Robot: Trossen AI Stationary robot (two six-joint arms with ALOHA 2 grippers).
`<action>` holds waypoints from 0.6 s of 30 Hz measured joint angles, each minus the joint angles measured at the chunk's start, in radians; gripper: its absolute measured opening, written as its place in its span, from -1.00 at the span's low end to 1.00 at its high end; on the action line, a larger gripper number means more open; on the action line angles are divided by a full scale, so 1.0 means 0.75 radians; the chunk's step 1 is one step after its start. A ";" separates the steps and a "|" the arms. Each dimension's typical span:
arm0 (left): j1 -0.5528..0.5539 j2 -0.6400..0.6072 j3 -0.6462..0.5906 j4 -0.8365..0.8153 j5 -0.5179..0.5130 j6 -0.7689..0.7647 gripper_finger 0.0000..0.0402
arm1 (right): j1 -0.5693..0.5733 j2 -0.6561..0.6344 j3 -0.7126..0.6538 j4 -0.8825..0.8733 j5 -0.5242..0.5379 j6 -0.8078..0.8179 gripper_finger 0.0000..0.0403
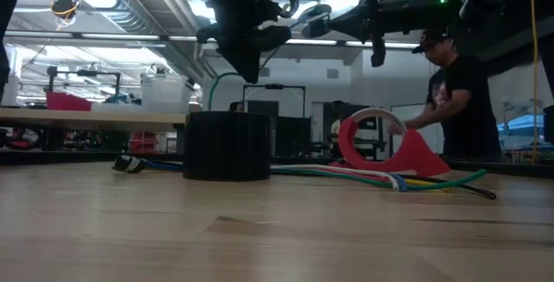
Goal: Coil cords
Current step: Coil the green wire onto the black spool
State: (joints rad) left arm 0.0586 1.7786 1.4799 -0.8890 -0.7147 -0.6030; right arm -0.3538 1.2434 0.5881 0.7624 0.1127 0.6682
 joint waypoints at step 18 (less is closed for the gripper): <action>-0.076 0.005 0.000 -0.005 -0.043 -0.069 -0.98 | 0.000 0.000 0.000 -0.004 0.050 -0.027 -0.96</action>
State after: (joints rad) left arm 0.0013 1.7824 1.4799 -0.8923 -0.7473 -0.6550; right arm -0.3538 1.2434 0.5881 0.7597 0.1501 0.6483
